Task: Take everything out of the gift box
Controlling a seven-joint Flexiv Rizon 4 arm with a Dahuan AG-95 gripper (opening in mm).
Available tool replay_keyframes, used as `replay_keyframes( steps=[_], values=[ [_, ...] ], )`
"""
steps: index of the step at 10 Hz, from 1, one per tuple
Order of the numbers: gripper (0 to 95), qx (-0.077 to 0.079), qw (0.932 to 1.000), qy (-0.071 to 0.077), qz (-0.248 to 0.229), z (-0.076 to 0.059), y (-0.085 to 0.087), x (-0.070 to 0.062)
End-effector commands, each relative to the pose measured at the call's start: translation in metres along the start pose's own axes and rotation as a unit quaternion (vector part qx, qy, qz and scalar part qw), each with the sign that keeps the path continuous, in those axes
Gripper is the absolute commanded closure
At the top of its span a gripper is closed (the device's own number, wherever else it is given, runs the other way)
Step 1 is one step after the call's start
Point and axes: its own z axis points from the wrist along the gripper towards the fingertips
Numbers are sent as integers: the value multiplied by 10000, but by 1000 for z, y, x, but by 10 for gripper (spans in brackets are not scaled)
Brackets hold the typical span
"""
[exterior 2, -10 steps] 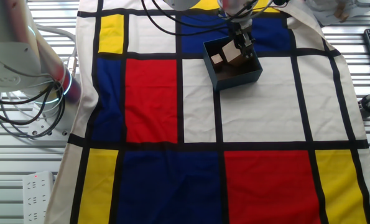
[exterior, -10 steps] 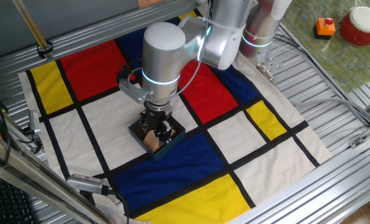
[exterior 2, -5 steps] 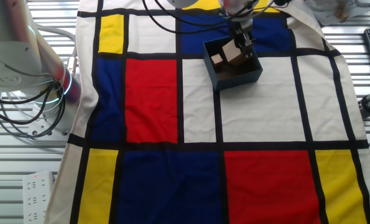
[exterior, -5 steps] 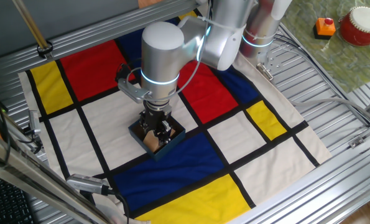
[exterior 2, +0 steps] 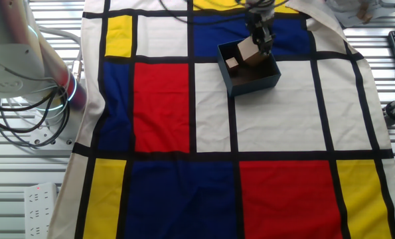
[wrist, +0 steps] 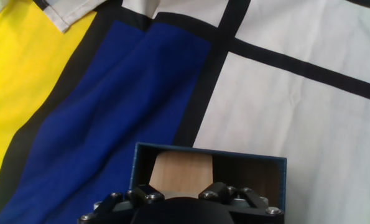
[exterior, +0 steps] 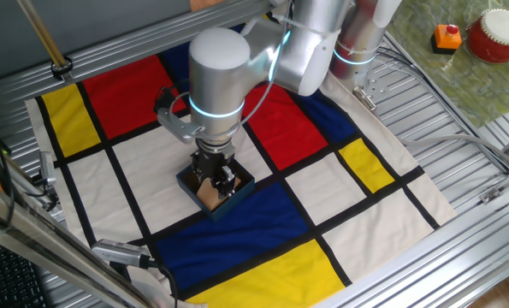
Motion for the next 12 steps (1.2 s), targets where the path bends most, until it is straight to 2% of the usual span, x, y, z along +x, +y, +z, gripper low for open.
replay_keyframes(
  steps=[1,3,5,6,8,9,11,12],
  values=[
    [950,-34,9994,316,115,-17,10,-1],
    [950,-12,9985,508,180,-31,19,-2],
    [950,-30,9974,681,236,-43,24,3],
    [950,-34,9971,709,269,-46,27,4],
    [950,26,9959,822,384,-63,39,1],
    [950,12,9955,828,468,-69,46,0],
    [950,-83,9942,864,642,-73,56,-1],
    [950,-281,9908,1040,818,-72,59,-4]
  ],
)
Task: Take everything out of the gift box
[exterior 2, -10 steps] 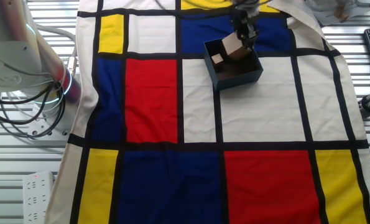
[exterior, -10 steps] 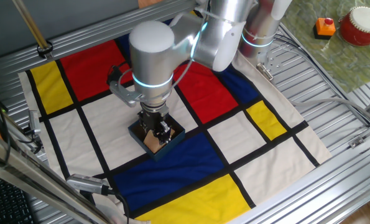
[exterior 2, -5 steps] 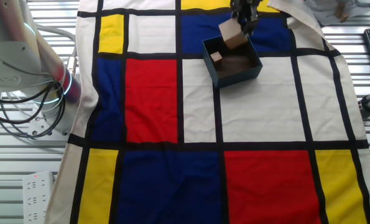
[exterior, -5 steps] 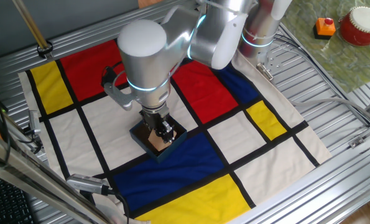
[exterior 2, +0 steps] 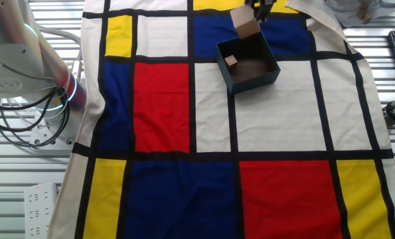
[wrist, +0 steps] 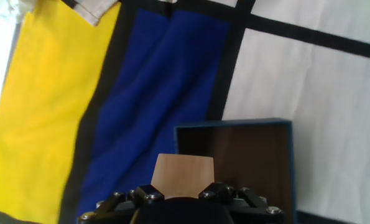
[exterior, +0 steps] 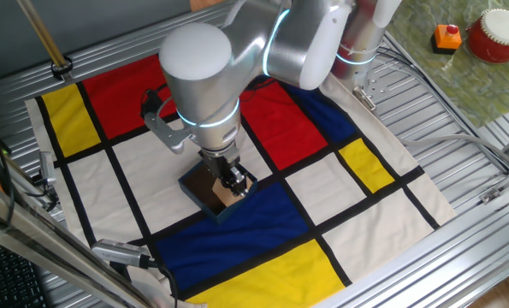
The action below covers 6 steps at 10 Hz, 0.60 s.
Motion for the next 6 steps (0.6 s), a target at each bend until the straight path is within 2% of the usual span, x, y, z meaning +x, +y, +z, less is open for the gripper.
replay_keyframes(
  steps=[1,2,6],
  values=[
    [950,-342,9983,347,315,0,8,-4],
    [950,-364,9978,382,393,1,12,-5],
    [950,-313,9974,223,614,5,36,-8]
  ],
)
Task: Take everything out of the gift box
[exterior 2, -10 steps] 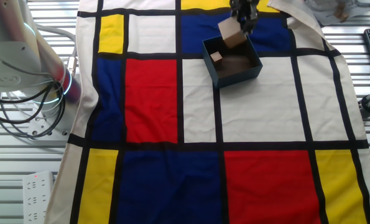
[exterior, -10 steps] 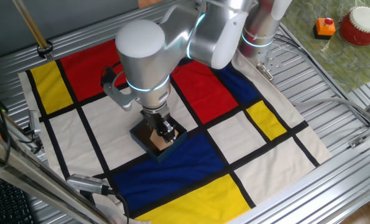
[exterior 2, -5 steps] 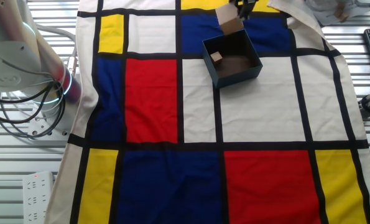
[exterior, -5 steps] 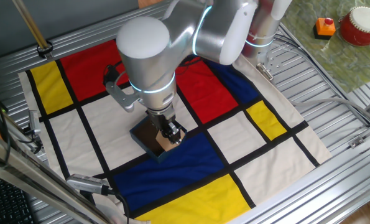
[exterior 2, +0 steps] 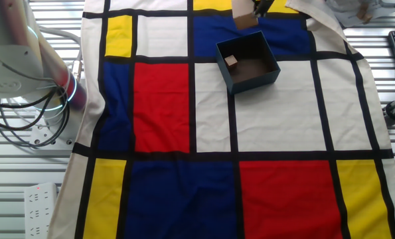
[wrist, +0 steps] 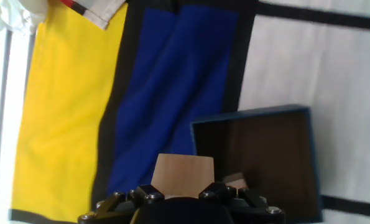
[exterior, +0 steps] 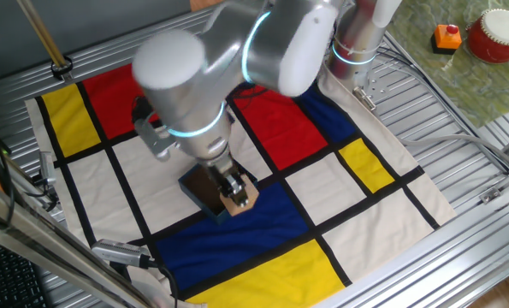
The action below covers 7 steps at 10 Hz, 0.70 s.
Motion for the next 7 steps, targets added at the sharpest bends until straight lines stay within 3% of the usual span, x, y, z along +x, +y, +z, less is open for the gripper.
replay_keyframes(
  steps=[1,3,5,6,7],
  values=[
    [950,37,9998,-183,26,8,6,5],
    [950,67,9995,-285,70,27,11,14],
    [950,81,9990,-412,129,35,19,17],
    [950,109,9991,-401,131,39,22,17],
    [950,100,9985,-520,159,41,23,16]
  ],
)
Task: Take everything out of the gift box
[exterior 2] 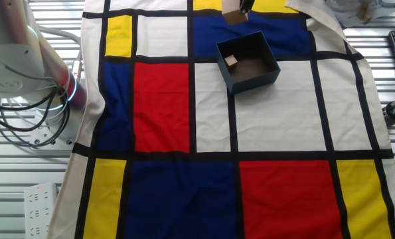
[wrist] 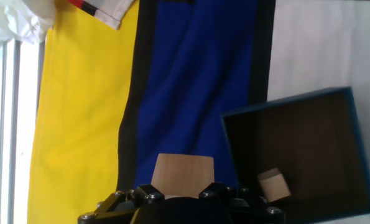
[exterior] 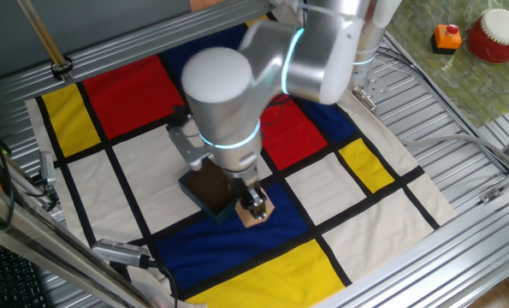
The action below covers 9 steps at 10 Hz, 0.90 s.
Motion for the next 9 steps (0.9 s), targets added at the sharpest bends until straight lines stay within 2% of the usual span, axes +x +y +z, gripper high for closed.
replay_keyframes(
  steps=[1,2,9],
  values=[
    [950,15,9995,-312,-73,4,1,1],
    [760,49,9991,-392,-176,6,1,1],
    [760,49,9991,-392,-176,6,1,1]
  ],
)
